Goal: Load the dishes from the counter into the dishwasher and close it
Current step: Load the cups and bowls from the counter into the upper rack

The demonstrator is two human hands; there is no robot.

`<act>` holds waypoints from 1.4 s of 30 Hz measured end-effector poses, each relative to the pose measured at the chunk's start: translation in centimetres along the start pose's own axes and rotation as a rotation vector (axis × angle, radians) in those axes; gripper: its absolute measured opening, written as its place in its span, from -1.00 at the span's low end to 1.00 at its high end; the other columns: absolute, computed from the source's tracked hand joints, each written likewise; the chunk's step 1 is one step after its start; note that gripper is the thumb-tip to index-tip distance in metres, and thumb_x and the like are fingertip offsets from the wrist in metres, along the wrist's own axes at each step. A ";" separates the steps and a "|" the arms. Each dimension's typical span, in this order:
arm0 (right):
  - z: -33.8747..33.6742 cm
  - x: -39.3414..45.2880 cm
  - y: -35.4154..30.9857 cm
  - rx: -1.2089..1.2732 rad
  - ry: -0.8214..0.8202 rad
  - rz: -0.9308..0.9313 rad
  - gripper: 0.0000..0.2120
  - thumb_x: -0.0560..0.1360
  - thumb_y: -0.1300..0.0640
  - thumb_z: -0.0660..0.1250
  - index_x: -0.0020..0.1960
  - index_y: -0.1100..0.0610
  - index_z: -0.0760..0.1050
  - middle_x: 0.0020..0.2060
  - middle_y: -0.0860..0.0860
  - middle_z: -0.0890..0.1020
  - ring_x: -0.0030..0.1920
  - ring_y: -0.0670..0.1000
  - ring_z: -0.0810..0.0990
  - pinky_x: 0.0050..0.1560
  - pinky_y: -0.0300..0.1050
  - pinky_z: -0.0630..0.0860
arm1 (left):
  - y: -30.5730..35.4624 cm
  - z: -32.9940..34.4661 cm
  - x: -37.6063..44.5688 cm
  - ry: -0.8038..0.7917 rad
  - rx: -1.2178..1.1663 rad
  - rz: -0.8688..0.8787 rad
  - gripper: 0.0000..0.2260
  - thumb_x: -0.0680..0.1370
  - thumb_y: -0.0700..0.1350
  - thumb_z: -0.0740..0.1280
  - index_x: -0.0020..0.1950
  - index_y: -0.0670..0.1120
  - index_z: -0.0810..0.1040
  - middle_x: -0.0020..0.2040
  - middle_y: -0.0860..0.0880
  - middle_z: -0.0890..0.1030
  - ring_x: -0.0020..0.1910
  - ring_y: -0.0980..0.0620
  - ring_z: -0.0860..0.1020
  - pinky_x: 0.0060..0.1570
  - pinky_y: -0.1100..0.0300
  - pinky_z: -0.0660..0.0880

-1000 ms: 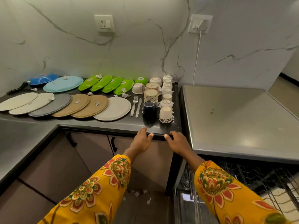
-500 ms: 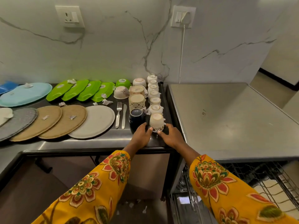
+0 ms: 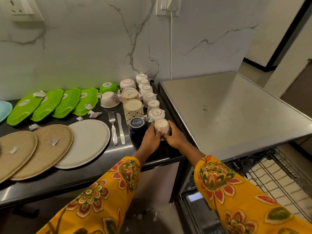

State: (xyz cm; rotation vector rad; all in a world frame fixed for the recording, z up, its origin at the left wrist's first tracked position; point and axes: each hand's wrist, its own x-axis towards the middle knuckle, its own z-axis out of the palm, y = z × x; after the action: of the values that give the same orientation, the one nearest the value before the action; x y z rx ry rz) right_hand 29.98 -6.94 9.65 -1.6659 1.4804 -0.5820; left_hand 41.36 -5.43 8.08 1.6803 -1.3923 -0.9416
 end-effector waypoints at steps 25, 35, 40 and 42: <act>-1.9 -9.9 3.3 -0.043 0.271 0.132 -0.39 0.43 0.04 0.44 0.40 0.10 0.28 0.28 0.08 0.50 0.26 0.10 0.47 0.20 -0.08 0.38 | -0.3 4.1 -6.4 -0.201 -0.112 0.112 -0.63 0.59 -0.09 0.27 0.36 -0.15 0.35 0.26 -0.13 0.49 0.23 -0.08 0.48 0.21 0.04 0.47; -5.8 -14.9 8.0 0.090 0.408 0.214 -0.38 0.35 0.09 0.52 0.34 0.11 0.36 0.23 0.07 0.52 0.22 0.09 0.49 0.20 -0.03 0.44 | 2.0 10.0 -9.5 -0.344 -0.127 0.153 -0.64 0.58 -0.09 0.28 0.35 -0.17 0.38 0.23 -0.10 0.52 0.20 -0.05 0.50 0.14 0.12 0.47; -8.4 -16.4 10.8 0.094 0.396 0.271 -0.34 0.31 0.08 0.55 0.33 0.10 0.36 0.22 0.05 0.52 0.22 0.05 0.48 0.23 -0.03 0.43 | 3.2 12.8 -10.9 -0.405 -0.124 0.166 -0.65 0.58 -0.11 0.28 0.34 -0.18 0.39 0.20 -0.10 0.53 0.17 -0.05 0.50 0.07 0.19 0.45; -9.6 -17.1 12.0 0.122 0.391 0.296 -0.36 0.30 0.12 0.55 0.30 0.12 0.37 0.20 0.06 0.53 0.20 0.06 0.49 0.21 -0.04 0.44 | 3.5 14.3 -11.4 -0.434 -0.133 0.163 -0.66 0.57 -0.10 0.30 0.31 -0.18 0.40 0.21 -0.13 0.54 0.18 -0.09 0.52 0.16 0.04 0.48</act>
State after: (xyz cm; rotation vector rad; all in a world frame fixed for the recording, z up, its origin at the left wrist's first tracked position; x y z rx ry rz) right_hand 11.91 7.21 8.25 -1.2527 1.8868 -0.8459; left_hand 25.54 4.08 5.63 1.2876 -1.6751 -1.3248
